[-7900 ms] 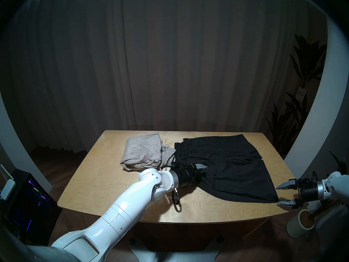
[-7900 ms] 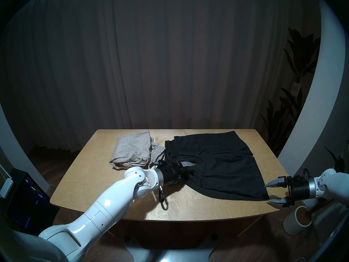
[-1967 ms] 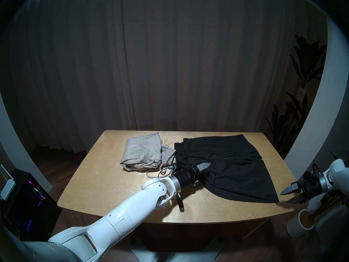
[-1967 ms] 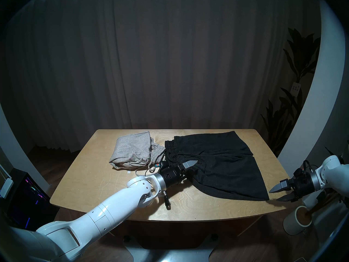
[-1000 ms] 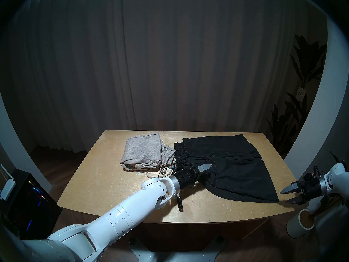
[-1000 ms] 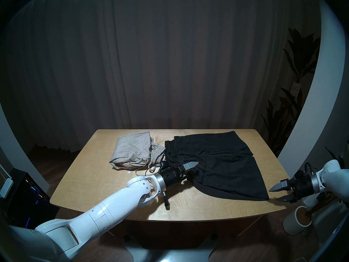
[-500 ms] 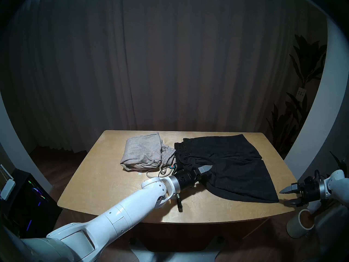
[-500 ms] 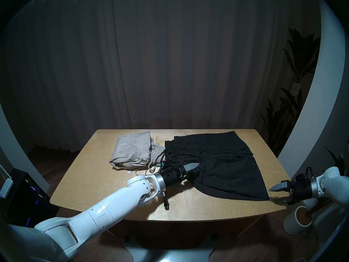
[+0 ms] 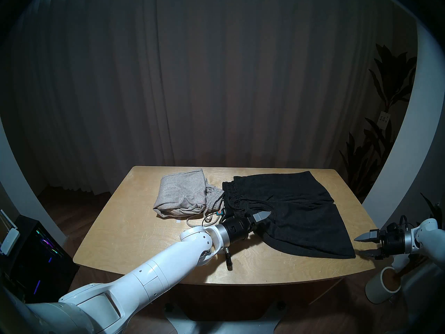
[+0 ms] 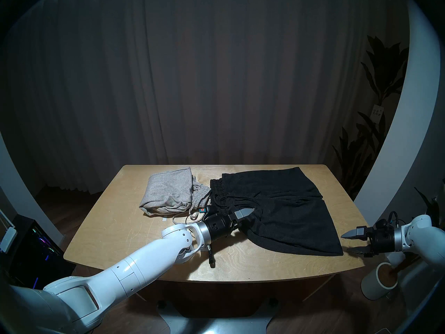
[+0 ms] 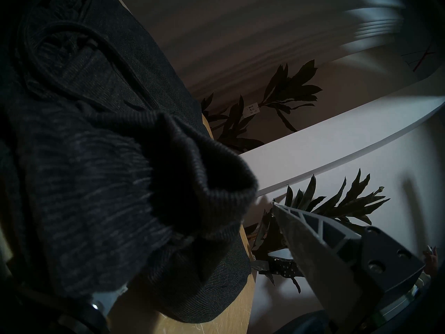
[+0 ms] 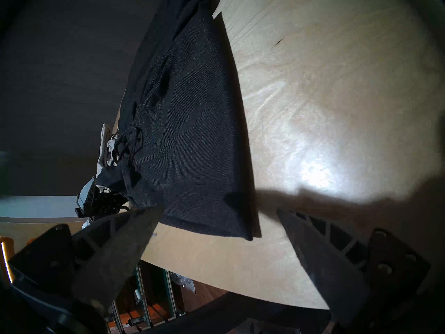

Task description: Fold pants twice and stack them

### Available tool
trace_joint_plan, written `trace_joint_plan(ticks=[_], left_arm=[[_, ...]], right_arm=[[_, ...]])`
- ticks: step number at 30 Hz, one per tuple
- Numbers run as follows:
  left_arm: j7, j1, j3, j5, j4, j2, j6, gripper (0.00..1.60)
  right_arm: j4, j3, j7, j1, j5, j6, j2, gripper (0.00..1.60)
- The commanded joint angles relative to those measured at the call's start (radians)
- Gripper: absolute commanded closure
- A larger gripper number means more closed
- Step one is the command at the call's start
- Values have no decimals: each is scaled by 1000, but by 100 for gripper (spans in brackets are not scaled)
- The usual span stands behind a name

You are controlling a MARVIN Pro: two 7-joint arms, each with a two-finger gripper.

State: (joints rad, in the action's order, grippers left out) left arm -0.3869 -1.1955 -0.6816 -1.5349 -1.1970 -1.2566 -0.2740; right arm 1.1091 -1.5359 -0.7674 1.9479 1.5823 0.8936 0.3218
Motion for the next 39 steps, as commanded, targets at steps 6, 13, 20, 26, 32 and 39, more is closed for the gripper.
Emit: trace_joint_plan(ticks=[6, 13, 20, 26, 32, 39], left_arm=[[51, -78, 42, 24, 106, 64, -3, 0], [47, -77, 46, 24, 111, 65, 0, 0], [38, -75, 50, 22, 110, 64, -2, 0], [34, -78, 58, 24, 108, 61, -1, 0], [29, -81, 66, 26, 117, 58, 4, 0], [24, -85, 68, 26, 116, 64, 13, 0]], right_arm=[[-29, 7, 20, -34, 15, 1, 38, 0], [-36, 24, 23, -31, 20, 22, 37, 0], [-40, 45, -11, 23, 27, 66, -15, 0], [-45, 63, -45, 50, 28, 66, -35, 0], [-29, 76, -78, 49, 28, 66, -35, 0], [-11, 82, -97, 32, 30, 66, -33, 0]])
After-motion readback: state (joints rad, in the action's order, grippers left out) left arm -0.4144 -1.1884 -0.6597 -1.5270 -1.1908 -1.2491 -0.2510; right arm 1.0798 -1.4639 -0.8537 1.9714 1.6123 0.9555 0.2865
